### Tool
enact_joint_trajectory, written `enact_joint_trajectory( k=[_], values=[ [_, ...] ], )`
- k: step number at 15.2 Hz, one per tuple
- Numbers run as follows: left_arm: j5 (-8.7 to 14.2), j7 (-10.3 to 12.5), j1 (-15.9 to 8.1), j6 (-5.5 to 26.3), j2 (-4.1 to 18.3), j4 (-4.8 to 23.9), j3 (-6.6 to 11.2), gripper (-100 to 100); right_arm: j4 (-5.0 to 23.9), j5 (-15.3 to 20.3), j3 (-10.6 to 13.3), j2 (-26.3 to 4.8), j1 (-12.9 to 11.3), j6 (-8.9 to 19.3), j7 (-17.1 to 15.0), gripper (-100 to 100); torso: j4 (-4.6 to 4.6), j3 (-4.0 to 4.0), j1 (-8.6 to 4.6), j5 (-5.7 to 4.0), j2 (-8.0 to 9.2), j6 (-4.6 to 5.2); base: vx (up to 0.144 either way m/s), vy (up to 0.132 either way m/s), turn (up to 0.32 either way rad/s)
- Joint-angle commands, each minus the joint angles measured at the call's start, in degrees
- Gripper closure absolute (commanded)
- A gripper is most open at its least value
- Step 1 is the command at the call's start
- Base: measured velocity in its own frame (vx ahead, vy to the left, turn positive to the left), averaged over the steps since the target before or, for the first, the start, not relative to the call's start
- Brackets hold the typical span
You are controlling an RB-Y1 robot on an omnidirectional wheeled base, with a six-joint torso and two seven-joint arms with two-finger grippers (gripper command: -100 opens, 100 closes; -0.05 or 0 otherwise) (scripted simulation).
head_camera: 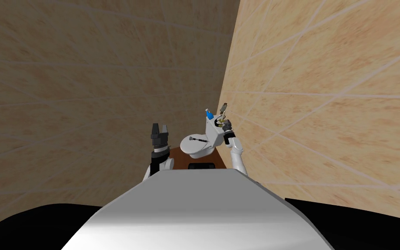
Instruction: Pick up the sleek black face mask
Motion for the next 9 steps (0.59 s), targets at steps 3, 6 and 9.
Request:
enact_joint_trajectory(
  k=[3,6,9],
  values=[
    [0.00,0.00,0.00,0.00,0.00,0.00,0.00,0,2.55,0.13,1.18,-2.55,-2.78,2.63,-1.74,-100,0.01,0.01,0.03,0.01,0.00,-0.02,0.005,-0.011,0.054],
    [0.00,0.00,0.00,0.00,0.00,0.00,0.00,0,3.64,0.18,1.69,-3.65,-3.97,3.76,-2.48,-100,0.03,0.00,0.03,0.03,-0.03,-0.04,0.001,-0.009,0.028],
    [0.00,0.00,0.00,0.00,0.00,0.00,0.00,0,3.72,0.12,0.89,-2.85,-3.92,2.84,-1.65,100,0.03,-0.02,0.05,0.04,-0.07,-0.04,-0.002,0.001,0.004]
  ],
)
